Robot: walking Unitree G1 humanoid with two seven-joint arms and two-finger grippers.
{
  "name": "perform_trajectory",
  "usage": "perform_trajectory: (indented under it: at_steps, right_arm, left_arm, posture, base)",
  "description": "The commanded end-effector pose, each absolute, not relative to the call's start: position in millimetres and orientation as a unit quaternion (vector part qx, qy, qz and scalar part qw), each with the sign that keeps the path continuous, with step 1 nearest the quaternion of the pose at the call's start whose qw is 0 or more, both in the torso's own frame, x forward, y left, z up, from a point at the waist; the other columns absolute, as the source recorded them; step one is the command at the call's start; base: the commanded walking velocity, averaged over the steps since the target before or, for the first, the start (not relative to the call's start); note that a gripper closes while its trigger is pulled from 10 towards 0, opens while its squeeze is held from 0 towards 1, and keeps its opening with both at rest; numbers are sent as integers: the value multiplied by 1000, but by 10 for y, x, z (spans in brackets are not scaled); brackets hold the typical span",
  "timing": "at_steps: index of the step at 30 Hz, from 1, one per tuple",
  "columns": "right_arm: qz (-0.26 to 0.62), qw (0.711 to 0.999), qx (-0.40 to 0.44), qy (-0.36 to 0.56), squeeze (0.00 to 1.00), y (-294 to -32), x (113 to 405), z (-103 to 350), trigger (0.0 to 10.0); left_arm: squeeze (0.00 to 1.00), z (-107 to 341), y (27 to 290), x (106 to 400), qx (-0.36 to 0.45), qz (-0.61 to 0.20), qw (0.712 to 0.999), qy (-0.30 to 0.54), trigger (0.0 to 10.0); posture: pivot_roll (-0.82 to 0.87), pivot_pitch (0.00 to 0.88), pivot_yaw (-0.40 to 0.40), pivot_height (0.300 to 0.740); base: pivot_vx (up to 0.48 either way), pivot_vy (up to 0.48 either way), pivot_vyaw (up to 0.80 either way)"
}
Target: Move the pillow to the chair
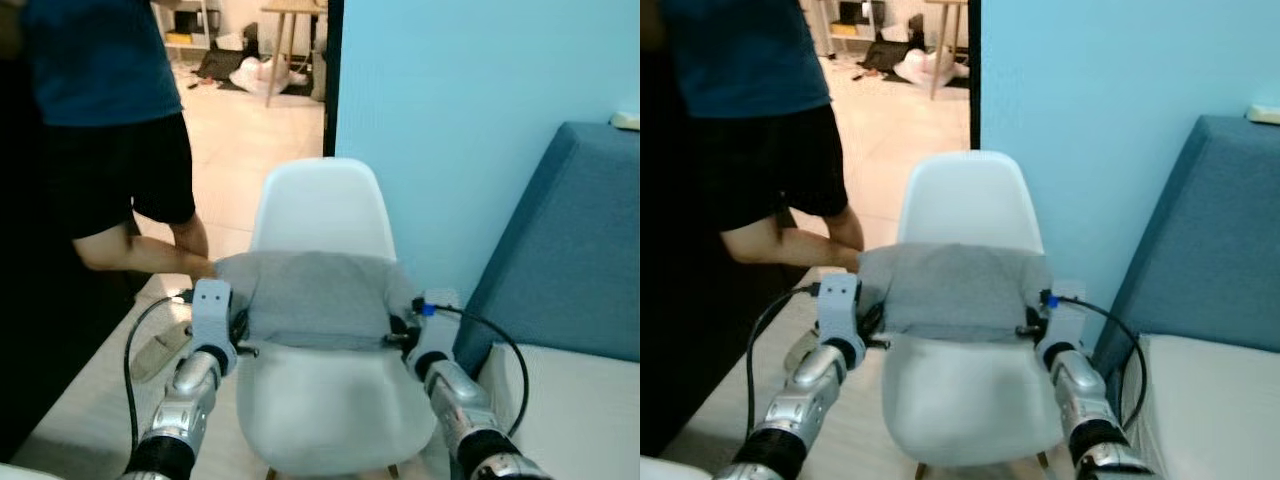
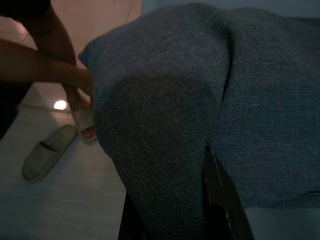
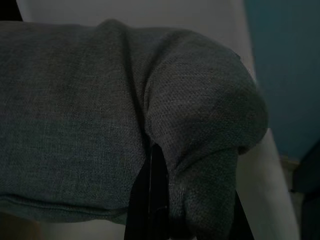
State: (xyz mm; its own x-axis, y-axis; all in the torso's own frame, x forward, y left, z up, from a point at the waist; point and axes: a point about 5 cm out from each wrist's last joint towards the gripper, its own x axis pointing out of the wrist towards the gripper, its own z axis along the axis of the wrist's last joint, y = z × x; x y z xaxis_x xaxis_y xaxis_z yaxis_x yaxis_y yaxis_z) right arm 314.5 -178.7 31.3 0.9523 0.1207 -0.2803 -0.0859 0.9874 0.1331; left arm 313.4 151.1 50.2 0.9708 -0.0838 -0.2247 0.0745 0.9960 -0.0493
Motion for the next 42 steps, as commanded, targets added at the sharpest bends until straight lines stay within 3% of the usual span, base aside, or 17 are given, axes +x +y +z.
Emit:
perform_trajectory:
  at_steps: [1,25,42]
  right_arm:
    - [48,988,63,133,0,-1810,3159,348,10000]
    - [59,985,62,147,0,-1787,3203,366,10000]
    - [46,986,71,147,0,-1810,3211,371,10000]
  left_arm:
    - [0,527,1590,3134,-14,-19,995,101,10000]
    - [0,524,1608,3107,-7,-3,995,96,10000]
    - [0,506,1610,3101,9,-16,995,102,10000]
  posture:
    - [21,55,25,740]
    - [24,62,0,740]
    - [24,64,14,656]
  base:
    - [0,0,0]
    - [0,0,0]
    - [0,0,0]
